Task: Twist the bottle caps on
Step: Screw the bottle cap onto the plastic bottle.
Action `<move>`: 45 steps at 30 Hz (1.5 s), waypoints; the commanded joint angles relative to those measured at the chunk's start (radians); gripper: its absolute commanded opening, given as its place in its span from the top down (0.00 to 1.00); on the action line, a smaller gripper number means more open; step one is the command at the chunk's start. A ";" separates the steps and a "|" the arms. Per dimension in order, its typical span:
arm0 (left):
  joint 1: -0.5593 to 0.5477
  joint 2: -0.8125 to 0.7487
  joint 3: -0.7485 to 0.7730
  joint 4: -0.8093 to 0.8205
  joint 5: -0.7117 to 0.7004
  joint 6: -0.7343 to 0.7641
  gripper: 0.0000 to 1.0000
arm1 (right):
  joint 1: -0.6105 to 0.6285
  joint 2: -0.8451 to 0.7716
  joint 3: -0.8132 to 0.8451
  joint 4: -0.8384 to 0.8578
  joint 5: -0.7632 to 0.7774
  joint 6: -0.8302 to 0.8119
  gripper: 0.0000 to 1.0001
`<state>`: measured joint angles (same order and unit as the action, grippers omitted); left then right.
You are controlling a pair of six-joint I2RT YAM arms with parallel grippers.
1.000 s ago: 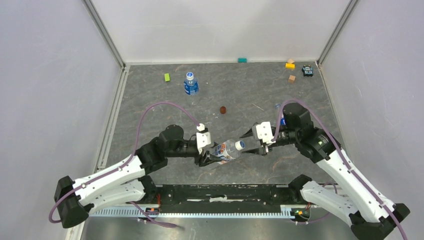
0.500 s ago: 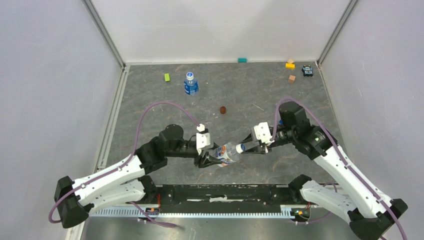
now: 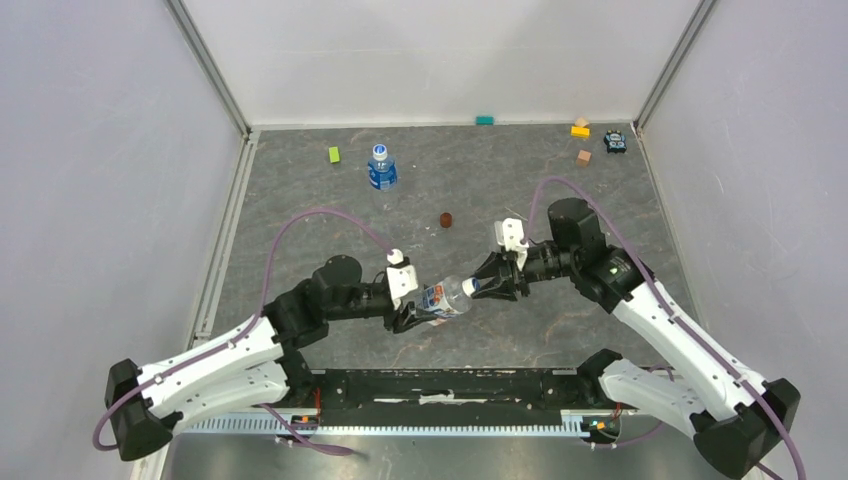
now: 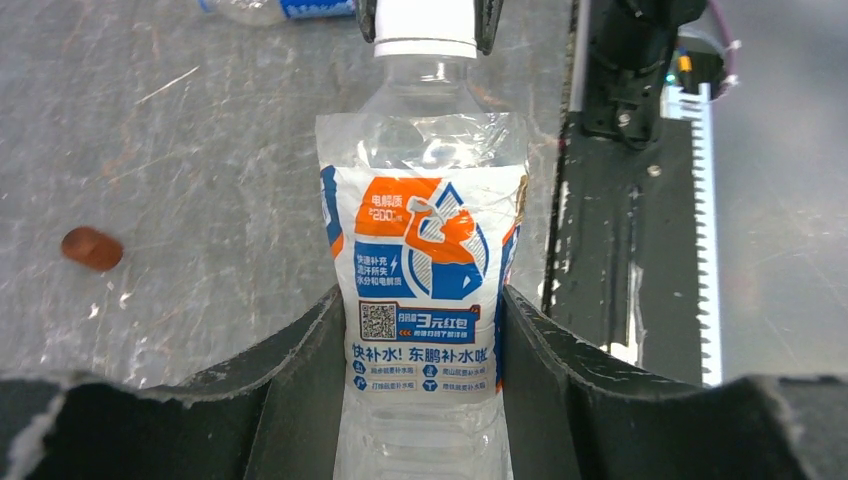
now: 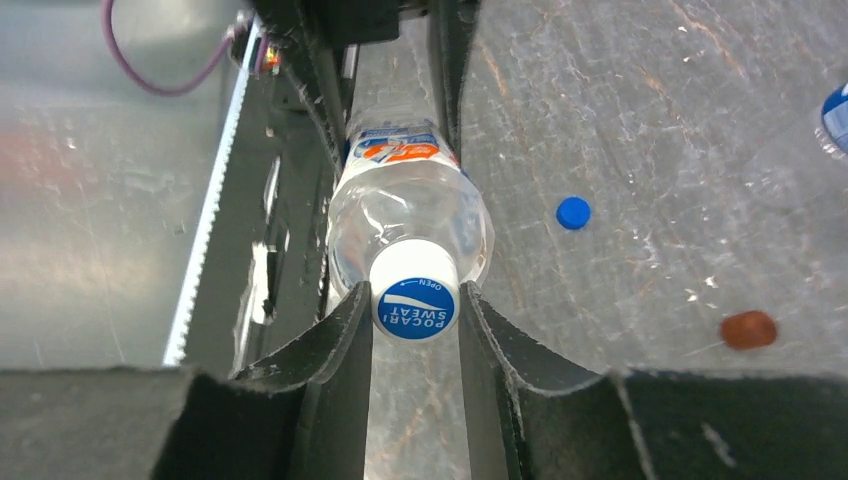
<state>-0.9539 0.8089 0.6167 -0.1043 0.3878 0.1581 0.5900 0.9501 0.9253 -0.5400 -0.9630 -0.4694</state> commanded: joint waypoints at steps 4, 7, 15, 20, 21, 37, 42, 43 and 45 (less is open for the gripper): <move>-0.134 -0.062 -0.002 0.273 -0.357 0.147 0.98 | 0.013 0.002 -0.215 0.406 0.069 0.628 1.00; -0.252 -0.047 0.002 0.292 -0.535 0.280 0.98 | 0.013 0.021 -0.233 0.436 0.128 0.747 1.00; -0.493 0.099 0.007 0.468 -0.890 0.617 0.98 | 0.013 -0.002 -0.344 0.589 0.309 1.020 1.00; -0.611 0.244 -0.012 0.670 -1.025 0.784 0.98 | 0.012 -0.036 -0.451 0.776 0.349 1.229 1.00; -0.630 0.265 -0.020 0.719 -1.038 0.809 0.98 | 0.013 -0.042 -0.470 0.815 0.351 1.278 1.00; -0.671 0.299 -0.118 0.785 -1.203 0.695 0.98 | 0.011 -0.113 -0.454 0.825 0.434 1.182 0.80; -0.538 0.083 -0.123 0.378 -1.001 0.349 0.98 | 0.011 -0.155 -0.270 0.581 0.509 0.808 0.57; -0.504 0.046 -0.121 0.324 -0.960 0.305 0.98 | 0.010 -0.165 -0.238 0.547 0.504 0.725 0.54; -0.445 -0.017 -0.102 0.207 -0.871 0.242 0.98 | 0.010 -0.186 -0.188 0.485 0.465 0.567 0.48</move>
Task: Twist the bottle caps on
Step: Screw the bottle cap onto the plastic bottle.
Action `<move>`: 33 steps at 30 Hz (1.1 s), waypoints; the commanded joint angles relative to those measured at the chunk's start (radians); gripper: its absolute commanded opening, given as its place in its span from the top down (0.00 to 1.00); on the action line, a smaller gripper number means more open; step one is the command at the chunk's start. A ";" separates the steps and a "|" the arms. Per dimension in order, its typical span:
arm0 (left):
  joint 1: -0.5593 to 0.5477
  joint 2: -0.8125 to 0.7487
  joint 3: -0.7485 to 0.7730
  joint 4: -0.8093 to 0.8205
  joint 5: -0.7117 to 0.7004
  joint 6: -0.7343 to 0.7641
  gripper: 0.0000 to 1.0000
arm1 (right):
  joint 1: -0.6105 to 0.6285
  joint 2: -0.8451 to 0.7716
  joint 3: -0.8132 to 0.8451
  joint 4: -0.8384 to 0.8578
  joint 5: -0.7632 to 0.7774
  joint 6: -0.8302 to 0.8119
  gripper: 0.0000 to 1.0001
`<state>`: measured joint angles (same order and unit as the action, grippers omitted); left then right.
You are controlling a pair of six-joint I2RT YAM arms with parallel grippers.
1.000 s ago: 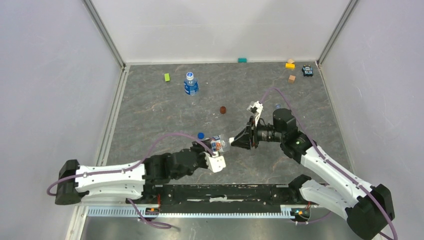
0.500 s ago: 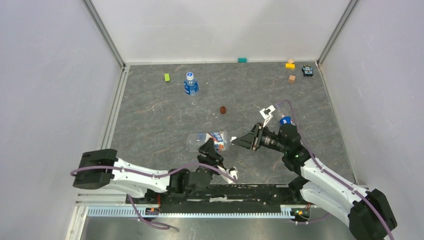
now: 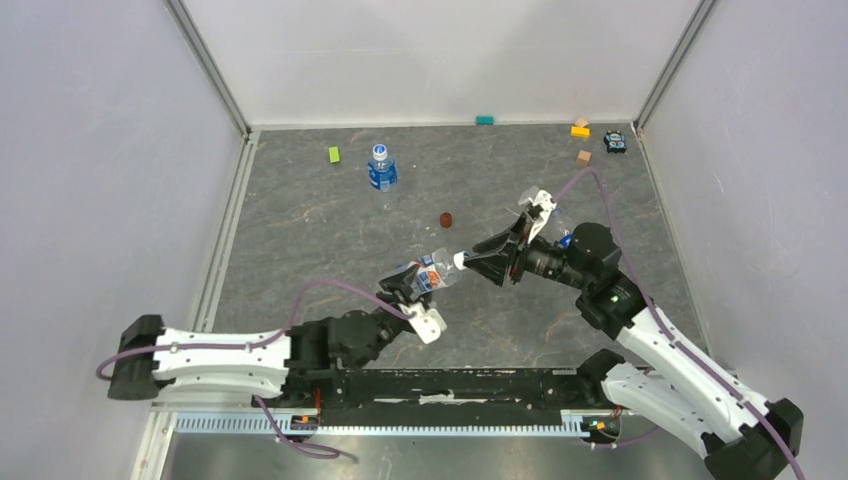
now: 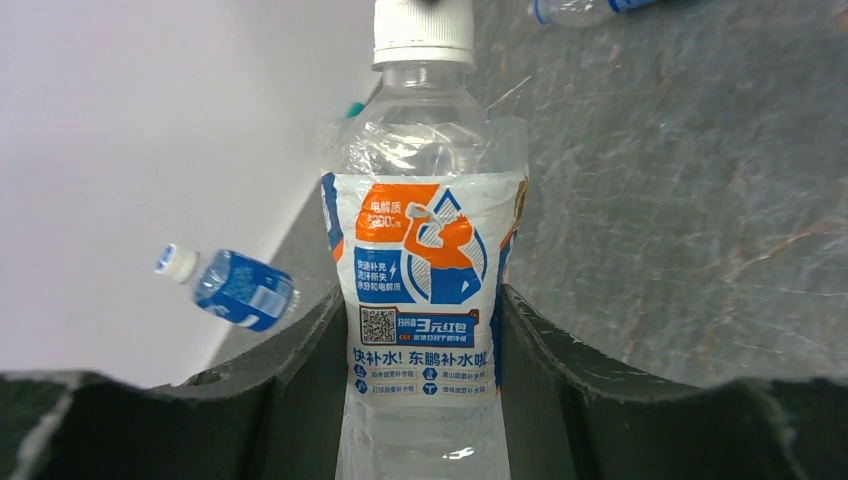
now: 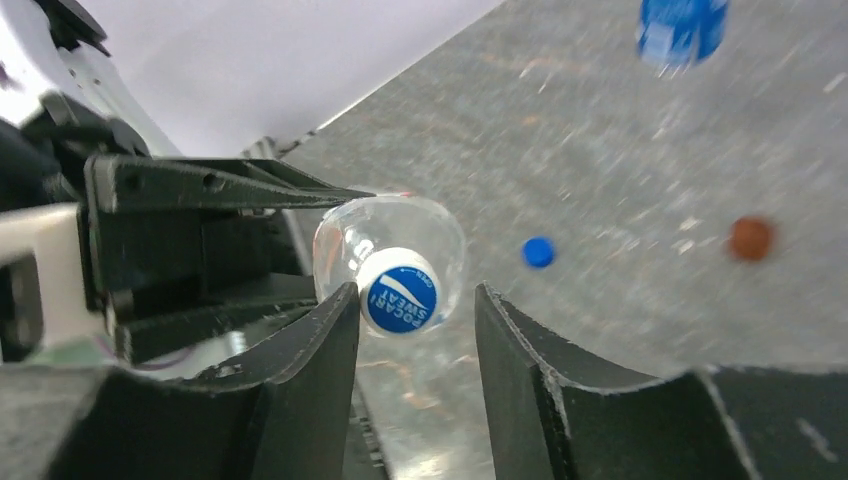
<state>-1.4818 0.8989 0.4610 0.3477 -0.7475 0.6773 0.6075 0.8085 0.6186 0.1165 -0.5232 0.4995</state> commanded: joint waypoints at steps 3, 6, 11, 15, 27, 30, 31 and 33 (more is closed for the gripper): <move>0.165 -0.161 0.081 -0.340 0.397 -0.335 0.98 | -0.007 -0.075 0.174 -0.247 -0.015 -0.622 0.42; 0.236 -0.165 0.135 -0.443 0.523 -0.362 0.98 | -0.006 -0.095 0.212 -0.330 -0.066 -0.804 0.37; 0.307 -0.116 0.249 -0.519 0.734 -0.403 0.98 | -0.007 -0.062 0.319 -0.528 -0.238 -1.052 0.37; 0.315 -0.083 0.322 -0.529 0.856 -0.439 0.98 | -0.006 -0.033 0.400 -0.688 -0.322 -1.187 0.38; 0.324 -0.037 0.360 -0.528 0.925 -0.436 0.98 | -0.007 -0.020 0.446 -0.837 -0.382 -1.318 0.46; 0.325 -0.034 0.360 -0.527 0.923 -0.429 0.98 | -0.006 -0.016 0.455 -0.860 -0.374 -1.335 0.52; 0.325 -0.032 0.362 -0.528 0.923 -0.425 0.98 | -0.007 -0.014 0.454 -0.860 -0.378 -1.337 0.56; 0.327 -0.028 0.364 -0.526 0.924 -0.419 0.98 | -0.006 -0.009 0.455 -0.862 -0.383 -1.337 0.64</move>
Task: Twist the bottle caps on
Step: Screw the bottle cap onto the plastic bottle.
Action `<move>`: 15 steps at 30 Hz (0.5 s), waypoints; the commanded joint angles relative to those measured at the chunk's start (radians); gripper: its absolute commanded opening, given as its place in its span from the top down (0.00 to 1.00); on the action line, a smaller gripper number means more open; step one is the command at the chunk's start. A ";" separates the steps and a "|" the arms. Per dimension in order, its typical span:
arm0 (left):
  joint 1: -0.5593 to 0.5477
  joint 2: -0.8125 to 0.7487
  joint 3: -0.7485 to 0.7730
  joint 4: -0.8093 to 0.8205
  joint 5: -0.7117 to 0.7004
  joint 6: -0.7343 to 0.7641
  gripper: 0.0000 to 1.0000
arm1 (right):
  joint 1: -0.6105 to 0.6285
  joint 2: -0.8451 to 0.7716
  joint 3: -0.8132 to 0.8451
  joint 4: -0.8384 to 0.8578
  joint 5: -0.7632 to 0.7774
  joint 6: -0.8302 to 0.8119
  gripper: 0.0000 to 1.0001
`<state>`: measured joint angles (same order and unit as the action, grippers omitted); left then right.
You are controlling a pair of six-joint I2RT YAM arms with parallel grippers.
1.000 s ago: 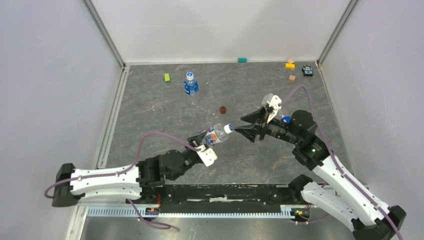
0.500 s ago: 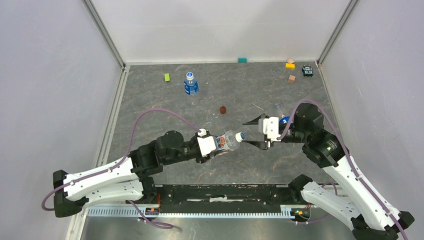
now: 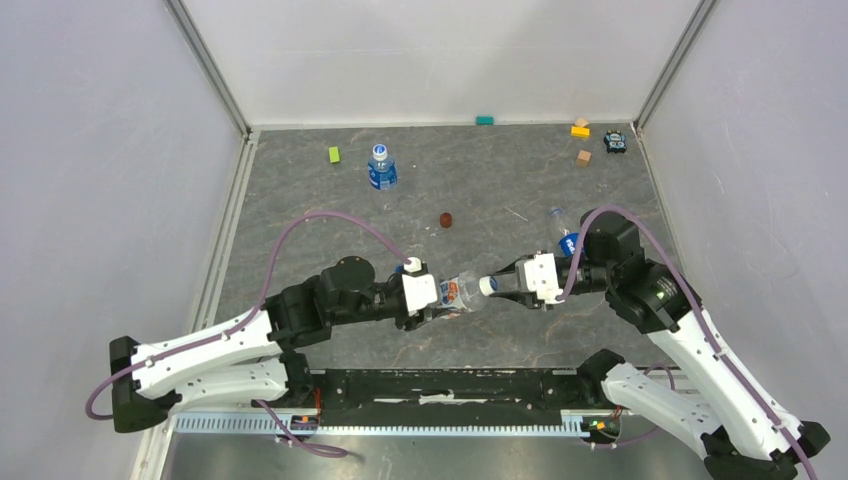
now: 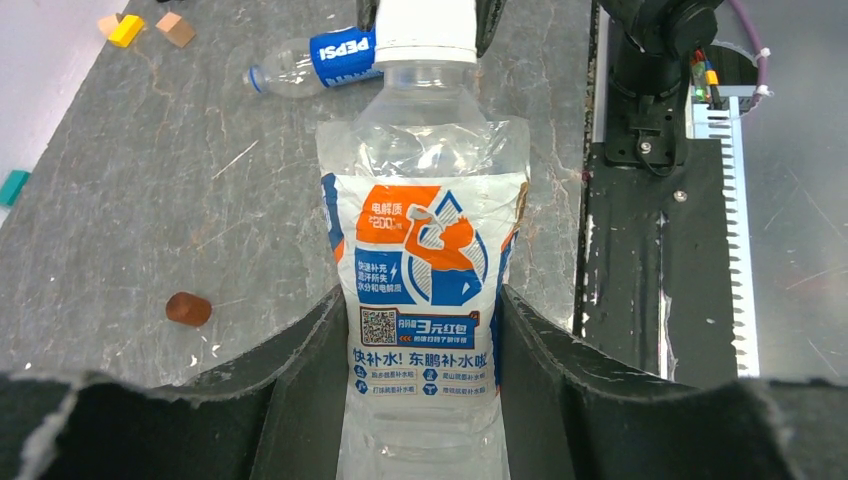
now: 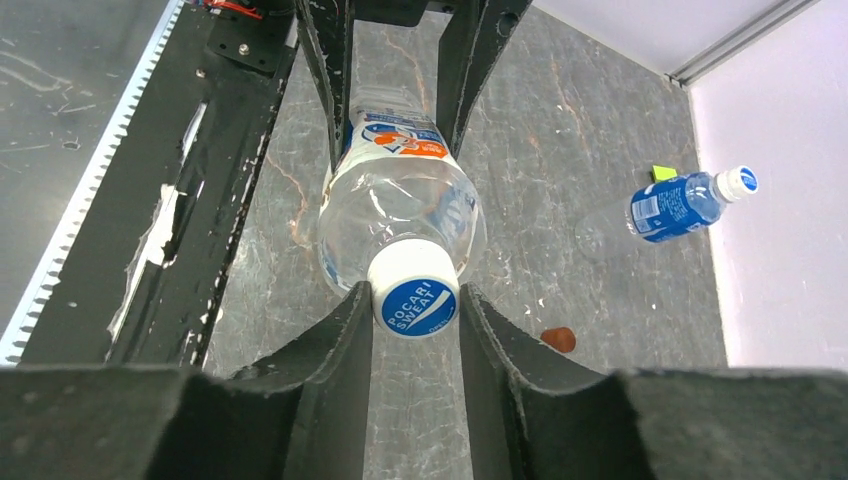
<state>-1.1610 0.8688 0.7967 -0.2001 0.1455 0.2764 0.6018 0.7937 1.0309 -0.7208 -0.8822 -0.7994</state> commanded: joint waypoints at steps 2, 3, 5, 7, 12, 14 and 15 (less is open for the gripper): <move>0.008 0.009 0.033 0.021 0.032 -0.013 0.98 | 0.000 0.014 0.042 -0.027 -0.027 -0.037 0.76; 0.008 0.012 0.035 0.023 0.034 -0.012 0.98 | -0.001 0.019 0.040 -0.026 -0.029 -0.031 0.83; 0.009 0.012 0.037 0.029 0.036 -0.009 0.98 | -0.002 0.031 0.039 -0.025 -0.038 -0.021 0.93; 0.009 0.011 0.036 0.041 0.031 -0.001 0.98 | -0.001 0.043 0.030 -0.009 -0.046 0.020 1.00; 0.007 0.012 0.027 0.091 -0.057 0.055 0.98 | -0.001 0.058 -0.047 0.141 0.027 0.276 1.00; 0.006 0.018 0.019 0.122 -0.088 0.079 0.98 | -0.001 0.061 -0.087 0.210 0.074 0.395 1.00; 0.005 0.022 0.016 0.138 -0.101 0.092 0.98 | -0.001 0.065 -0.105 0.239 0.098 0.454 1.00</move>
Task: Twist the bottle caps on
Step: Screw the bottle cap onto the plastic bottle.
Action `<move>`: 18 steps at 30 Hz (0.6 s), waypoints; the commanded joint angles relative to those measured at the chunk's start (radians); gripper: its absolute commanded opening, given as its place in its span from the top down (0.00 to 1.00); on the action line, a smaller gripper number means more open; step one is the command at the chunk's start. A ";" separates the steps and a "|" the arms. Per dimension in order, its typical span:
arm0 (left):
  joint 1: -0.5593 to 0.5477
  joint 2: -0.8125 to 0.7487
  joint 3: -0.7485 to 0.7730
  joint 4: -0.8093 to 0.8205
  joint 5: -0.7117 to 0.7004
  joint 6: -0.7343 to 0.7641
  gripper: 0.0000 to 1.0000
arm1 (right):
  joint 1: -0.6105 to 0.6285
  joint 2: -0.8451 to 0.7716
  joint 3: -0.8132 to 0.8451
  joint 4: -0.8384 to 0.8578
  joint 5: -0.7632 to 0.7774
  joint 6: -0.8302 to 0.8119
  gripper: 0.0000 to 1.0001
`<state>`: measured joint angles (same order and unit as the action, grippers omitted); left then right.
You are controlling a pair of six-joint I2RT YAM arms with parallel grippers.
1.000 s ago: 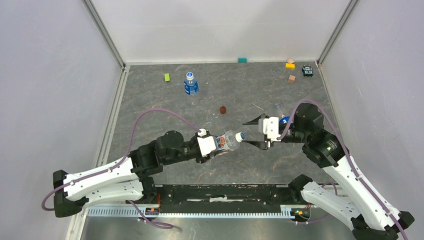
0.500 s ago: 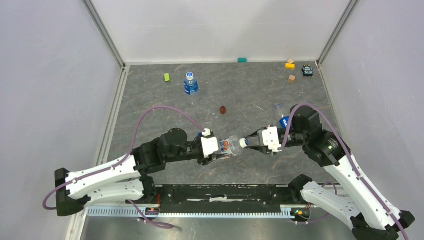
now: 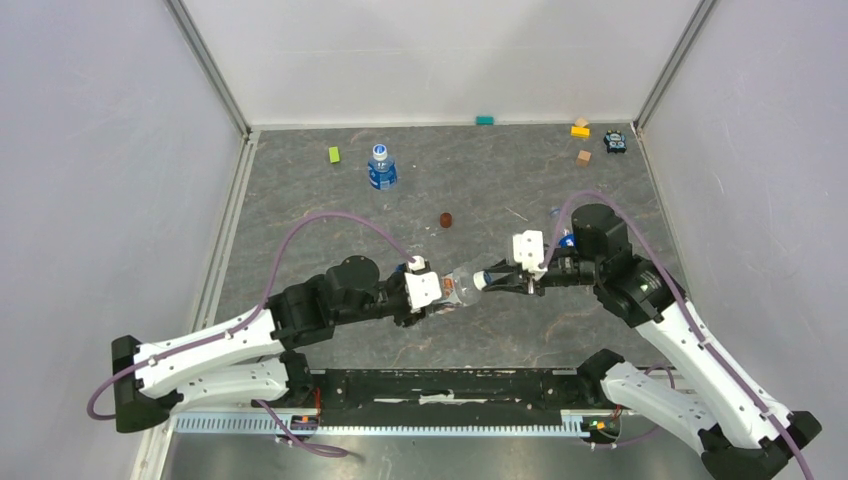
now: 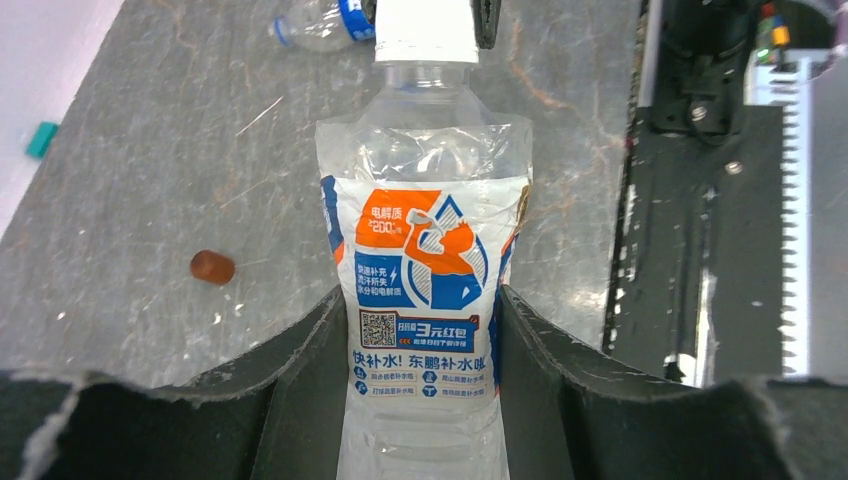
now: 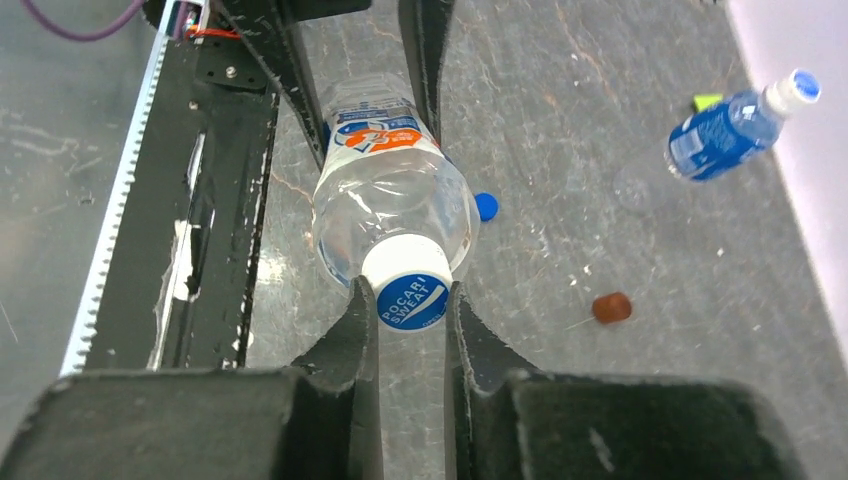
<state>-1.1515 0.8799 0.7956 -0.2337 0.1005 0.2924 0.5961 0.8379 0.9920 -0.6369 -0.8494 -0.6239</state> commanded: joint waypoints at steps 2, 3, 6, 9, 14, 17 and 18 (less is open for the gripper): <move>-0.009 0.017 0.016 0.187 -0.096 0.107 0.98 | 0.004 0.035 -0.087 0.189 0.104 0.374 1.00; -0.015 0.022 0.016 0.189 -0.125 0.125 0.98 | 0.005 0.044 -0.091 0.196 0.120 0.415 1.00; -0.027 0.024 0.007 0.202 -0.189 0.175 0.98 | 0.003 0.077 -0.090 0.204 0.134 0.481 1.00; -0.055 0.023 -0.016 0.219 -0.254 0.225 0.98 | 0.003 0.093 -0.100 0.230 0.138 0.536 1.00; -0.148 0.042 -0.052 0.266 -0.412 0.337 0.98 | -0.005 0.114 -0.141 0.298 0.133 0.651 1.00; -0.210 0.067 -0.070 0.313 -0.509 0.405 0.98 | -0.011 0.125 -0.174 0.351 0.125 0.718 1.00; -0.228 0.076 -0.078 0.335 -0.544 0.433 0.98 | -0.013 0.128 -0.185 0.367 0.125 0.733 1.00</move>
<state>-1.2942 0.9287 0.7162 -0.1848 -0.3359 0.5549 0.5800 0.9360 0.8478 -0.3771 -0.7136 -0.0582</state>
